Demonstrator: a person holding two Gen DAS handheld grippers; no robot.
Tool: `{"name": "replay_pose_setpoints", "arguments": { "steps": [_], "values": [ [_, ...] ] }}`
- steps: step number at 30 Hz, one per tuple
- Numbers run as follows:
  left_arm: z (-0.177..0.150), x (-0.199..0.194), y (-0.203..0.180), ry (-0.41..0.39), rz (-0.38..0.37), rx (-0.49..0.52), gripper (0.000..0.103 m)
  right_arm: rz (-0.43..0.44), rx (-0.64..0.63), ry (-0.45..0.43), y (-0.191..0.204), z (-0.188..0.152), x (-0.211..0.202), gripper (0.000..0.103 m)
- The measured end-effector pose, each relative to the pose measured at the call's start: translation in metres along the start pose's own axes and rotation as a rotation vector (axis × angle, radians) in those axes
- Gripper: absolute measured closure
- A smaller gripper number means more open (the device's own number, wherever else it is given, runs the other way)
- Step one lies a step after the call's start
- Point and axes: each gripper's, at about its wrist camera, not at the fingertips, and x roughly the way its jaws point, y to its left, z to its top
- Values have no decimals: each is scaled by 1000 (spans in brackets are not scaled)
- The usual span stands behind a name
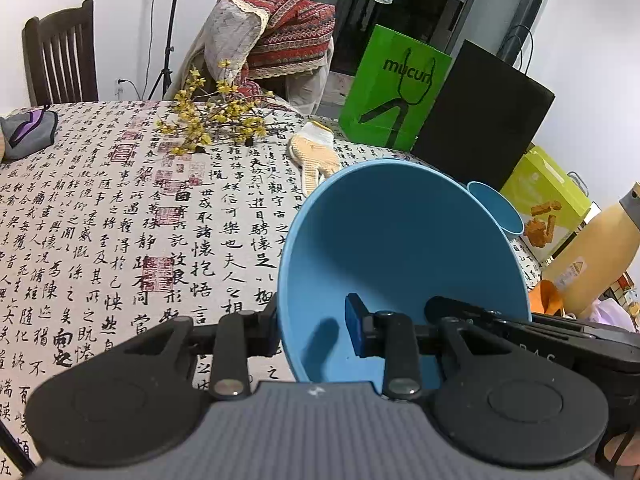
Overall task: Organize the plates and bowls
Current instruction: 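Carry the blue bowl toward the pink suitcase and vase with both grippers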
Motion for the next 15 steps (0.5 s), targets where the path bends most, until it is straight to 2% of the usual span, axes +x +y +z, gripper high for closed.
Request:
{"name": "replay_pose_setpoints", "arguments": {
  "steps": [15],
  "values": [
    [-4,-11,26,-13,49,-52,71,48,-45,30,23,2,16,92]
  ]
}}
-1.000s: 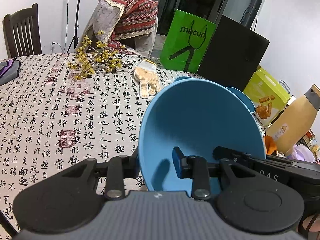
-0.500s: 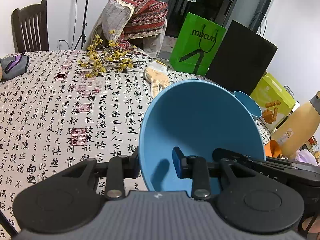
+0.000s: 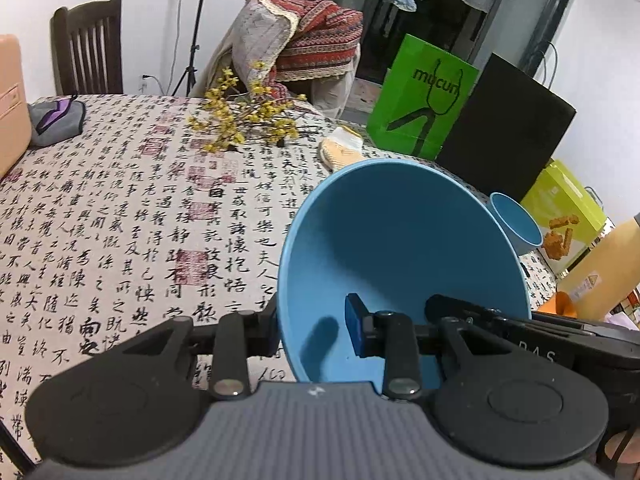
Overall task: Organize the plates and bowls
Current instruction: 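Carry the blue bowl toward the pink suitcase and vase with both grippers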
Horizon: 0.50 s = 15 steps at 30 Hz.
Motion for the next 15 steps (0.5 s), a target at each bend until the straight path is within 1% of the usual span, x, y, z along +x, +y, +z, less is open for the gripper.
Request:
{"name": "replay_pose_setpoints", "arguments": {
  "steps": [15],
  "values": [
    [-2,-12,29,-25,69,-61,71,75,-52,32,25,0,23,92]
  ]
}}
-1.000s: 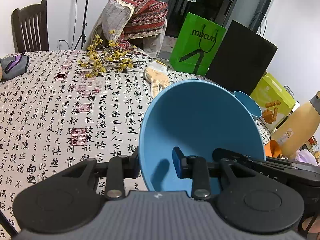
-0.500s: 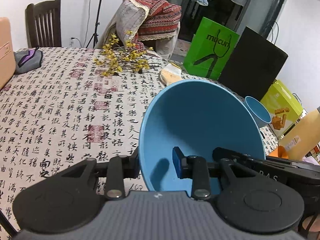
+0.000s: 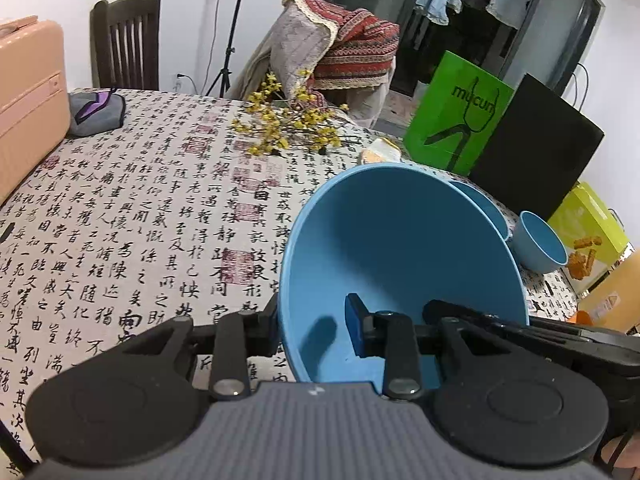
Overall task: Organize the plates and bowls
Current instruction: 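Carry the blue bowl toward the pink suitcase and vase with both grippers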
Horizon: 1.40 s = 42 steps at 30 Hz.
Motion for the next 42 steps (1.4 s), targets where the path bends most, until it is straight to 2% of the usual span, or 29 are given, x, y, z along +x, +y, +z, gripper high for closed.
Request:
{"name": "replay_pose_setpoints", "arguments": {
  "steps": [42],
  "values": [
    [-8,-22,82,-30,131,-134,71,125,-109,116,73,-7,58,90]
  ]
}}
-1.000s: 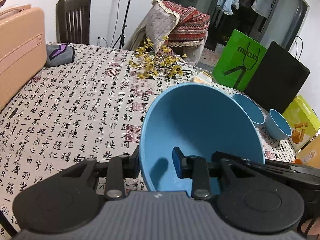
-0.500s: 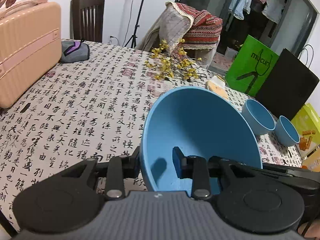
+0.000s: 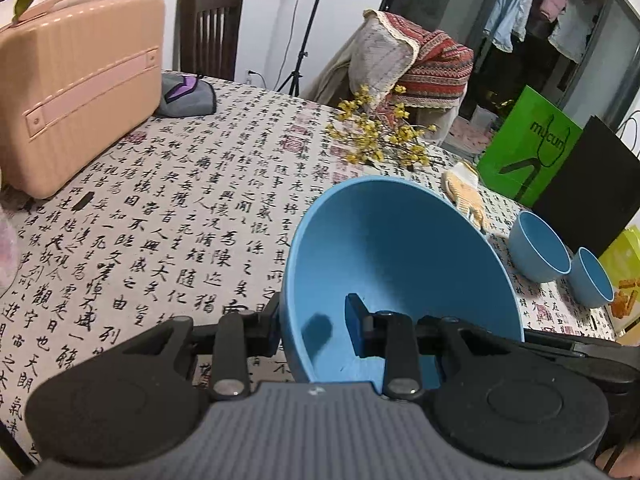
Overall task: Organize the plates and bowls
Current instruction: 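Carry the blue bowl toward the pink suitcase and vase with both grippers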
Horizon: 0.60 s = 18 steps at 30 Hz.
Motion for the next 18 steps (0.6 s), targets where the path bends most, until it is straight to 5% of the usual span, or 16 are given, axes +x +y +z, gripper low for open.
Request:
{"name": "replay_pose_setpoints", "arguments": {
  "steps": [18],
  "values": [
    [-6,-2,41,11,33,-52,71,31,-21,59,30,-7,31,89]
  ]
}}
